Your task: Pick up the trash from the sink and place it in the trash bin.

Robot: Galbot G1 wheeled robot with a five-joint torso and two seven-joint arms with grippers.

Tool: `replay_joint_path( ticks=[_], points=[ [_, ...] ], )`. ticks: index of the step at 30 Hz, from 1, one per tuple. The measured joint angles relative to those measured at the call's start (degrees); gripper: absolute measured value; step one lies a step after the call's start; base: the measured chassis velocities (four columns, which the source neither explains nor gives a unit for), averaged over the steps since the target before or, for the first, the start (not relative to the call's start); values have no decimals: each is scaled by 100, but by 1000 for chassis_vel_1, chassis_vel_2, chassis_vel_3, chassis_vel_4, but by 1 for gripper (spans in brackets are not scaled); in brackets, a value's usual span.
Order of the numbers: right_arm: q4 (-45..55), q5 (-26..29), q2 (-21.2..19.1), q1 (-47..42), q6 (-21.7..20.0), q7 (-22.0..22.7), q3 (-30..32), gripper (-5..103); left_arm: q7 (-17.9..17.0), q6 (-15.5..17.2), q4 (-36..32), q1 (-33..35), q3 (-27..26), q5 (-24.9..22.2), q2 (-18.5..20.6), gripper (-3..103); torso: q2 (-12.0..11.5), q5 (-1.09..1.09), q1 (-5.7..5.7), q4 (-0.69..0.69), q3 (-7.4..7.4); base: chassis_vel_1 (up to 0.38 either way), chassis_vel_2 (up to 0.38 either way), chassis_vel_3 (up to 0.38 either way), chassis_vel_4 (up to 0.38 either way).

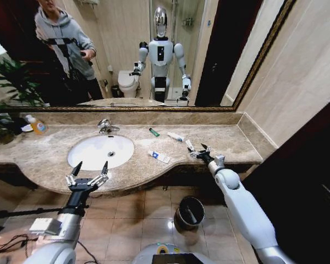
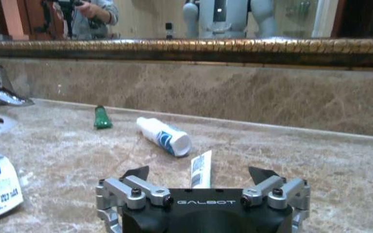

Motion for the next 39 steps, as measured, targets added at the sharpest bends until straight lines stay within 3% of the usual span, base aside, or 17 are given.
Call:
replay_joint_path(
  ticks=[4,7,9,17,19,24,34,39],
  points=[
    [-85,-89,26,48,-58,0,-25,93,0,0,0,0,0,0,0,100,0,-1,0,0,0,0,0,0,0],
    [-106,-172,27,64,-63,0,-33,78,0,0,0,0,0,0,0,100,0,-1,0,0,0,0,0,0,0],
    [-108,-187,26,63,-63,0,-34,78,0,0,0,0,0,0,0,100,0,0,0,0,0,0,0,0,0],
    [-117,-290,-13,-42,-42,-19,-37,39,0,0,0,0,0,0,0,100,1,0,0,0,0,0,0,0,0],
    [-117,-325,-18,-58,-33,-35,-27,39,0,0,0,0,0,0,0,100,1,0,0,0,0,0,0,0,0],
    [-71,-340,-57,-120,2,-35,12,19,0,0,0,0,0,0,0,100,1,0,0,0,0,0,0,0,0],
    [204,-258,-113,-272,7,-14,197,18,0,0,1,0,0,0,0,100,1,1,0,0,0,0,0,0,0],
    [828,-162,-195,-741,57,1,622,18,0,0,0,0,0,0,0,100,1,0,0,0,0,0,0,0,0]
  ],
)
